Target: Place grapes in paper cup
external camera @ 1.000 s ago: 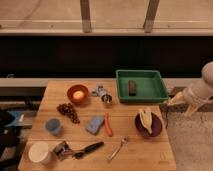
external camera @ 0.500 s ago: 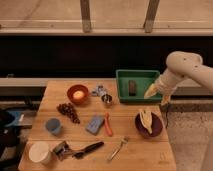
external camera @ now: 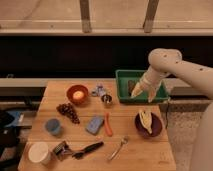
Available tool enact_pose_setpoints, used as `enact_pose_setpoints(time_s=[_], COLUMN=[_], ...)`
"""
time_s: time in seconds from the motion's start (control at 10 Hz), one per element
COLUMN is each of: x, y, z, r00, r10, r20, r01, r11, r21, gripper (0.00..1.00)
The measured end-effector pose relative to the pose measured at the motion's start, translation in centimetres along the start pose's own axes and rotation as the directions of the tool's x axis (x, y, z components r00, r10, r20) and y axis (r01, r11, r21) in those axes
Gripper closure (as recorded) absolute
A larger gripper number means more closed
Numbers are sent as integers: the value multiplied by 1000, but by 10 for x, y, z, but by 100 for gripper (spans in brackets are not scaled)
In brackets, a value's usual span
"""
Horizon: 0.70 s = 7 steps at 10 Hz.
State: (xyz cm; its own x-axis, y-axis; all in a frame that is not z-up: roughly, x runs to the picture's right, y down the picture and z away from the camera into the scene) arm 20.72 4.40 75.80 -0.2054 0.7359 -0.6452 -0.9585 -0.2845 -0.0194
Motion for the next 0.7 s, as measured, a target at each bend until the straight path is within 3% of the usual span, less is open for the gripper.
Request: enact_pose_setpoints(time_s=[0.3, 0.5, 0.7], x=[0, 11, 17], y=[-2, -19, -15], z=[0, -12, -14], r00=[1000, 999, 998], r10=[5, 11, -34], r20=[8, 51, 59], r01=[-5, -11, 34], r11=[1000, 1000, 999], r21=[-4, -3, 5], gripper=[35, 35, 35])
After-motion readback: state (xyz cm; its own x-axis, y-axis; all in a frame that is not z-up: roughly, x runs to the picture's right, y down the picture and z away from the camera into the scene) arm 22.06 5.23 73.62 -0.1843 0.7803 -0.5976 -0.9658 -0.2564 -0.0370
